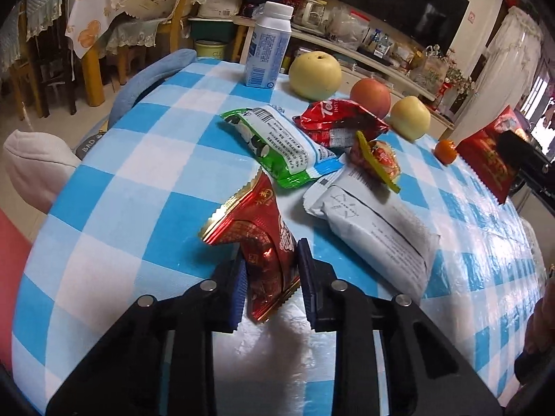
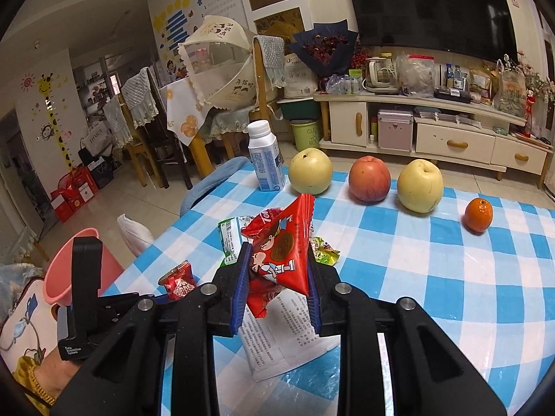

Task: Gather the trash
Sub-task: 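Carry both wrappers to the pink bucket and open both tools, then bring both open tools back over the table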

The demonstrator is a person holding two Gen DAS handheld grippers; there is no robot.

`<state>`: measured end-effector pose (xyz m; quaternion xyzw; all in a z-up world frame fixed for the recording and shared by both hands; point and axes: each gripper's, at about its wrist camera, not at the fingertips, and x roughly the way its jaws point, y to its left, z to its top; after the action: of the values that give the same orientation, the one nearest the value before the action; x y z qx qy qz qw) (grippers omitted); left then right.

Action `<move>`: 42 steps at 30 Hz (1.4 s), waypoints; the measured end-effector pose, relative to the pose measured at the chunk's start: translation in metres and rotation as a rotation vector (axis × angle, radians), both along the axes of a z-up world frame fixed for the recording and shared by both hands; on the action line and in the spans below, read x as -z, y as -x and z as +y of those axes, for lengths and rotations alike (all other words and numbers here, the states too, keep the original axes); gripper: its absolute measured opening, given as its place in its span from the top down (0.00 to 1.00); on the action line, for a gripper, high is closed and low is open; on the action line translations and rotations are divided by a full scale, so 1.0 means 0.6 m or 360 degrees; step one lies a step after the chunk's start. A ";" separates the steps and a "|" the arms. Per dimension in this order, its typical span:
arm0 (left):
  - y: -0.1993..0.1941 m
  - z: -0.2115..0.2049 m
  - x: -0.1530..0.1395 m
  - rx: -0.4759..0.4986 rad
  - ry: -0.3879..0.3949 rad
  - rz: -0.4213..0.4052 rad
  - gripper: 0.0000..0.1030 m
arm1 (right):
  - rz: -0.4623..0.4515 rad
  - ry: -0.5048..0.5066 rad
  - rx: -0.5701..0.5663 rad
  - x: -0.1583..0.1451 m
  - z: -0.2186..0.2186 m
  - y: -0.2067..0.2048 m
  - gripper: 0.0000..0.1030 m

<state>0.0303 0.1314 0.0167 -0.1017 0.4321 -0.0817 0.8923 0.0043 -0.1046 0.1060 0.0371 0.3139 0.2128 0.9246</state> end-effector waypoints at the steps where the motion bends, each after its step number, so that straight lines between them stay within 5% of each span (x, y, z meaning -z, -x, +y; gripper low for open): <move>1: 0.002 0.001 -0.004 0.0010 0.0016 -0.0012 0.72 | 0.0010 -0.0003 -0.0002 0.000 0.002 0.002 0.71; 9: 0.028 0.039 -0.057 -0.0025 0.0102 -0.0143 0.72 | 0.0058 -0.0051 -0.0062 -0.001 0.041 0.018 0.71; 16: 0.068 0.144 -0.127 -0.0225 0.0099 -0.0311 0.72 | 0.0091 -0.0171 -0.0199 -0.011 0.124 0.042 0.71; 29: 0.154 0.431 -0.175 -0.0901 0.0028 -0.0362 0.72 | 0.0141 -0.0196 -0.0678 -0.023 0.440 0.098 0.71; 35: 0.175 0.489 -0.170 -0.1063 0.0052 -0.0326 0.71 | 0.0202 -0.0184 -0.0786 -0.005 0.551 0.097 0.67; 37: 0.174 0.493 -0.169 -0.1104 -0.0006 -0.0302 0.63 | 0.0245 -0.0138 -0.0776 0.009 0.571 0.095 0.60; 39: 0.178 0.498 -0.167 -0.1152 -0.0035 -0.0281 0.41 | 0.0273 -0.0155 -0.0748 0.018 0.570 0.095 0.52; 42: 0.183 0.498 -0.172 -0.1173 -0.0036 -0.0293 0.30 | 0.0231 -0.0122 -0.0655 0.022 0.548 0.107 0.31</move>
<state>-0.0794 0.4301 0.1197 -0.2328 0.2855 0.2406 0.8980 -0.0601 0.2240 0.0926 0.0225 0.3721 0.4057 0.8345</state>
